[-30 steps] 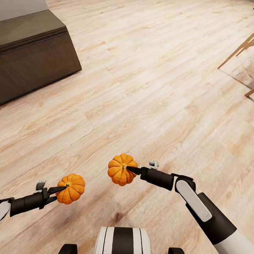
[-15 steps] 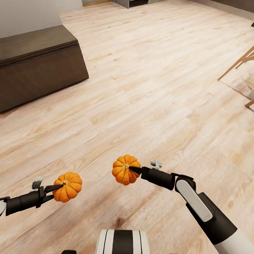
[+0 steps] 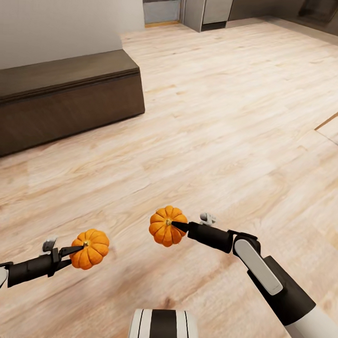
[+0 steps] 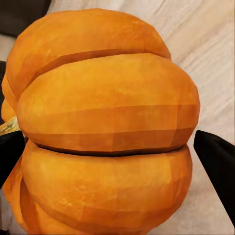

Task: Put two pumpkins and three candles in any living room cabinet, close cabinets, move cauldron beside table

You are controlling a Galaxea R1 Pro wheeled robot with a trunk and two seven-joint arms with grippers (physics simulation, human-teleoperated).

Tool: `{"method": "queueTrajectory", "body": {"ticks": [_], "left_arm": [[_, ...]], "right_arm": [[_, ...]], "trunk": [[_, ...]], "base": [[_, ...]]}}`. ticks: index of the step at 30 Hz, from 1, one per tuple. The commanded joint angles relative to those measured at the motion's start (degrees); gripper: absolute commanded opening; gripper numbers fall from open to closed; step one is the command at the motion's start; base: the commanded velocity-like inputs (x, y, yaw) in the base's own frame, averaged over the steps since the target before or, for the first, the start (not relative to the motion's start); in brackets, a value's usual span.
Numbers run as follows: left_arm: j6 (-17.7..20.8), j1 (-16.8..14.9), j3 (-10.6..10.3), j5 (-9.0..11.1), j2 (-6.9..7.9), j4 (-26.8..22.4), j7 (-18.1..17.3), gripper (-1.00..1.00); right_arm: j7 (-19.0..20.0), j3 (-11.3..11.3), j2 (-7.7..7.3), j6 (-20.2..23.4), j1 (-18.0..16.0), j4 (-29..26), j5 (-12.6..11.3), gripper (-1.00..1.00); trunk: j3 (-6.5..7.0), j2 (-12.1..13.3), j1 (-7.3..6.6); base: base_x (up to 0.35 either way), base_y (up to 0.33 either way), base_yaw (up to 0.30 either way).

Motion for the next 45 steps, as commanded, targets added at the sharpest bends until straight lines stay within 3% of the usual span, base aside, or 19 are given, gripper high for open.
{"method": "queueTrajectory", "body": {"ticks": [1,9,22,27,45], "left_arm": [[0.33,-0.05,-0.03,0.21,0.01,0.05,-0.04,-1.00],[0.38,-0.05,1.46,0.21,0.07,0.18,-0.04,-1.00],[1.93,-0.05,1.64,0.08,0.07,0.16,-0.04,-1.00],[2.04,-0.05,1.67,0.18,0.07,0.10,-0.04,-1.00],[2.05,-0.05,2.78,0.07,0.07,0.27,-0.04,-1.00]], "right_arm": [[0.11,0.04,0.00,0.10,-0.02,0.14,-0.27,-1.00],[0.09,0.04,-0.05,0.23,-0.01,-0.05,-0.31,-1.00],[-0.17,0.04,0.04,0.79,-0.02,-0.05,-0.18,-1.00],[-0.18,0.04,0.04,0.78,-0.02,-0.02,-0.24,-1.00],[0.15,0.04,0.04,0.56,-0.02,-0.02,-0.25,-1.00]], "trunk": [[0.20,0.00,-0.03],[1.88,0.11,-0.24],[3.88,0.28,-0.58],[3.50,0.28,-0.58],[6.11,0.52,-1.04]], "base": [[0.000,0.000,0.289],[0.000,0.000,0.284],[0.000,0.000,0.207],[0.000,0.000,0.189],[0.000,0.000,0.189]]}}
